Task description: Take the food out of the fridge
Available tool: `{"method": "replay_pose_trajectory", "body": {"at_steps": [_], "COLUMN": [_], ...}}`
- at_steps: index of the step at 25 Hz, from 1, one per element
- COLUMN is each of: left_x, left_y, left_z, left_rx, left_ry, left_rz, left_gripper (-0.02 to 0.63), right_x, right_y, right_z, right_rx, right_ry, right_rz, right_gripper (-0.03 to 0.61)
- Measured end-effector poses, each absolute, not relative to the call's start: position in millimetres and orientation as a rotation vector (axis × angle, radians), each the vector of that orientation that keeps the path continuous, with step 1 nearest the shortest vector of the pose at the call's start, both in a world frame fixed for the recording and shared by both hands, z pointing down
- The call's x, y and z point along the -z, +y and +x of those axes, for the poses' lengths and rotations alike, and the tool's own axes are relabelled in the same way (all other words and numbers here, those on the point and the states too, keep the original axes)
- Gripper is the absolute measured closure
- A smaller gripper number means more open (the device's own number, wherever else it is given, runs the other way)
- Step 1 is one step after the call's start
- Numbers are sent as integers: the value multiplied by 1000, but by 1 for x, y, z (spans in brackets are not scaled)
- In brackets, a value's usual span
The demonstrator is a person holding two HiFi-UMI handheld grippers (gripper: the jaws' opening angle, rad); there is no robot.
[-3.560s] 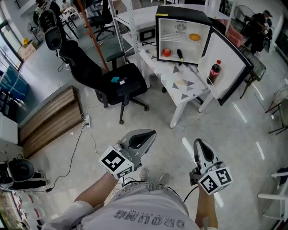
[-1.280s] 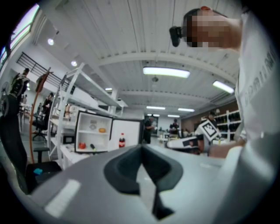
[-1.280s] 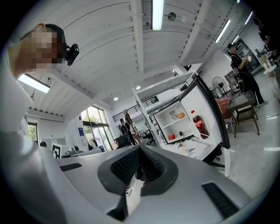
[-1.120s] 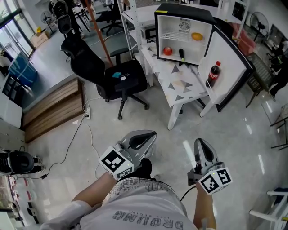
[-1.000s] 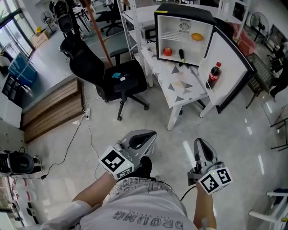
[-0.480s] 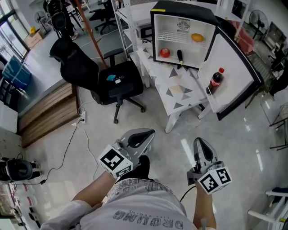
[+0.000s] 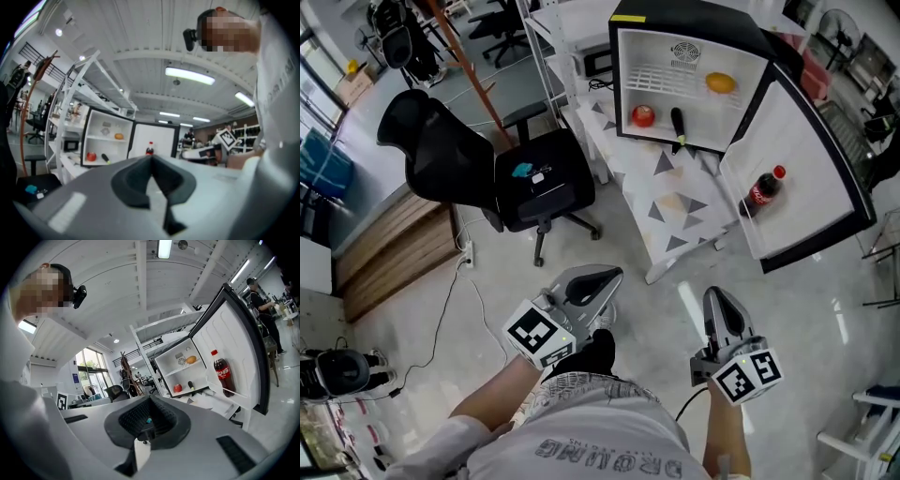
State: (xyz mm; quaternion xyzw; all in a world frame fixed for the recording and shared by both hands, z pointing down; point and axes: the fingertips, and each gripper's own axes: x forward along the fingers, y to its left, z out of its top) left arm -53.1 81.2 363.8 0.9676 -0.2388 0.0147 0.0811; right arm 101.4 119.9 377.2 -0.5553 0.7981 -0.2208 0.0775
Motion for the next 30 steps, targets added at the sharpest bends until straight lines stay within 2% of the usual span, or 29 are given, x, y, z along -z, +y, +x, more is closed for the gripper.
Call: {"method": "replay_pose_trajectory", "body": {"at_steps": [18, 30], "left_x": [-367, -363], "left_y": [-89, -153], "left_z": [-70, -79], "left_rx": [-52, -30], "left_ry": [-638, -591], "left_rz": [2879, 2902], "left_gripper": [607, 607], "right_x": [-383, -378], "right_y": [-40, -100], "right_z": [84, 70], "right_rx": [692, 659], "right_ry": [2353, 2349], "right_rz": [-1745, -1783], "right_gripper": [577, 577]}}
